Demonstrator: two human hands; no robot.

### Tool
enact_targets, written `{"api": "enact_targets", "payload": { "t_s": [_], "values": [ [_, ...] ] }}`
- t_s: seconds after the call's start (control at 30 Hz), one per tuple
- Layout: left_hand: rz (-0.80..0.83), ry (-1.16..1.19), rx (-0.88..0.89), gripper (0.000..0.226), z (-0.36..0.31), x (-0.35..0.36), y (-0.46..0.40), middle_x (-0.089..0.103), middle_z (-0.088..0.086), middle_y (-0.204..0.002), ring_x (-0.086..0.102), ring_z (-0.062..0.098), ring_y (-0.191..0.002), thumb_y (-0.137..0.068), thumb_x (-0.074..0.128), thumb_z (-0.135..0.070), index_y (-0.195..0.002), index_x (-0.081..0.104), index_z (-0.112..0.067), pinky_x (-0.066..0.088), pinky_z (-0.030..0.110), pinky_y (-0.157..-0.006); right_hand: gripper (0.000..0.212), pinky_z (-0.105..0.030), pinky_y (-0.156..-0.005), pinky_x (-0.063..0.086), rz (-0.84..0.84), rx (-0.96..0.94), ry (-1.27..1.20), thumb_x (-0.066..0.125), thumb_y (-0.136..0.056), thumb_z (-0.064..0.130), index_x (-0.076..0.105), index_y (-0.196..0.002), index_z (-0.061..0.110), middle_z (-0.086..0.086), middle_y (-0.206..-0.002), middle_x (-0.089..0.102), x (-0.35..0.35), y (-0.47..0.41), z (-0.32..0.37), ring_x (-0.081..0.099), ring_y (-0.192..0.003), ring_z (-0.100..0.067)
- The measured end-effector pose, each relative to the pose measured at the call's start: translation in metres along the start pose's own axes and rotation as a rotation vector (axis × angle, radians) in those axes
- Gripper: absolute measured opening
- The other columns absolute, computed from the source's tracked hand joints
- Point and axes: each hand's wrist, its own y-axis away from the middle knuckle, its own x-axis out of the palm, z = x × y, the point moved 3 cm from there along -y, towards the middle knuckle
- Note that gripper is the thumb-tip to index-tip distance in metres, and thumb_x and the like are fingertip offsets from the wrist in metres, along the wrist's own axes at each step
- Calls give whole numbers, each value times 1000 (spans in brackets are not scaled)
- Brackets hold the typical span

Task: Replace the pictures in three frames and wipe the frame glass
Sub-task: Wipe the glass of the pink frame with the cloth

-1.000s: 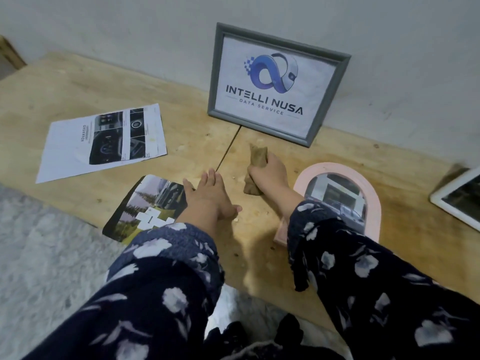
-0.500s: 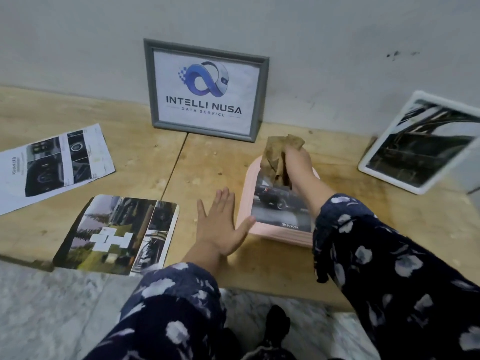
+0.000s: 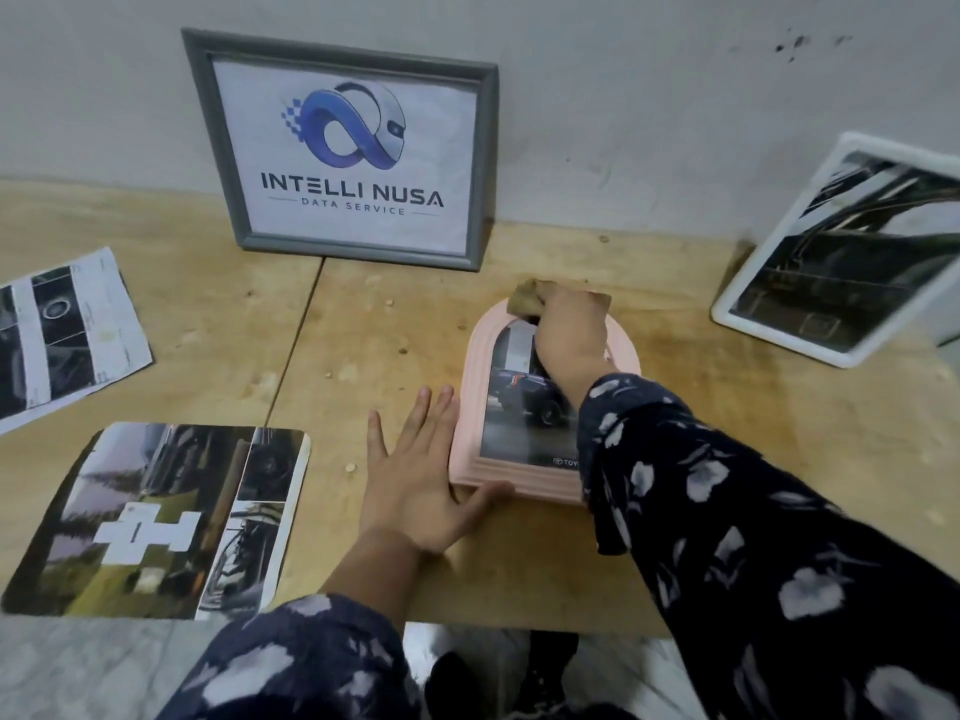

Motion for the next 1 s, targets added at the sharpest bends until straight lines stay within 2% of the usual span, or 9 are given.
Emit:
{"api": "enact_targets", "payload": {
  "t_s": [0.07,0.17,0.23,0.33,0.47,0.63,0.83,0.93,1.0],
  "values": [
    [-13,15,4,100,0,0,-1,-2,-12,-161,-15,7,-146,-79,20,-86,-156,3,-25,-15,55,-114,35,-41,-85,46,-13,-35,71,39,-74,-9,55,-85,21,-4,-89,63,7,4,5,61,-90,-29],
    [0,-3,11,99,0,0,-2,-5,-13,-161,-17,7,-146,-79,18,-87,-155,1,-25,-17,54,-114,46,-40,-92,45,57,-86,55,39,-81,-12,58,-117,10,-12,-120,59,11,5,0,55,-111,-30],
    [0,4,10,100,0,0,-2,-5,-12,-161,-16,8,-146,-79,18,-87,-156,2,-24,-16,54,-114,60,-37,-103,37,124,-105,67,41,-83,-12,47,-137,14,-9,-141,47,7,10,-1,46,-127,-27],
    [18,-7,0,101,0,0,-2,-7,-12,-161,-18,8,-146,-79,17,-87,-155,0,-24,-16,54,-114,69,-34,-111,25,198,-219,75,45,-83,-11,39,-144,22,0,-154,32,1,23,12,31,-139,-22],
    [27,-39,-4,102,0,-1,-2,-11,-12,-161,-20,8,-146,-76,11,-87,-155,-5,-24,-15,55,-114,64,-32,-112,18,212,-286,-41,42,-85,-9,44,-141,21,2,-151,37,3,42,23,26,-140,-23],
    [19,-44,-43,110,-1,-2,-1,-25,-4,-158,-23,10,-145,-73,13,-90,-152,-16,-19,-16,55,-114,58,-37,-110,31,261,-278,-146,42,-87,-3,51,-136,26,2,-141,50,19,58,22,33,-135,-32],
    [-9,-30,-92,119,-2,-4,2,-35,1,-154,-25,12,-145,-69,14,-94,-147,-26,-13,-11,55,-116,55,-40,-114,23,380,-288,-133,37,-92,1,46,-140,28,5,-149,41,19,86,19,17,-144,-35],
    [-17,-13,-95,121,-1,-3,3,-32,1,-156,-21,13,-146,-72,20,-93,-151,-19,-11,-10,55,-116,53,-40,-113,28,384,-317,-189,36,-86,9,54,-134,23,0,-140,53,16,102,18,36,-136,-33],
    [-8,-16,-101,121,0,-2,4,-30,1,-157,-19,14,-147,-70,17,-94,-151,-18,-11,-9,55,-116,50,-40,-103,41,383,-346,-270,37,-79,12,64,-121,18,-5,-122,66,9,108,18,56,-114,-29]
  ]
}}
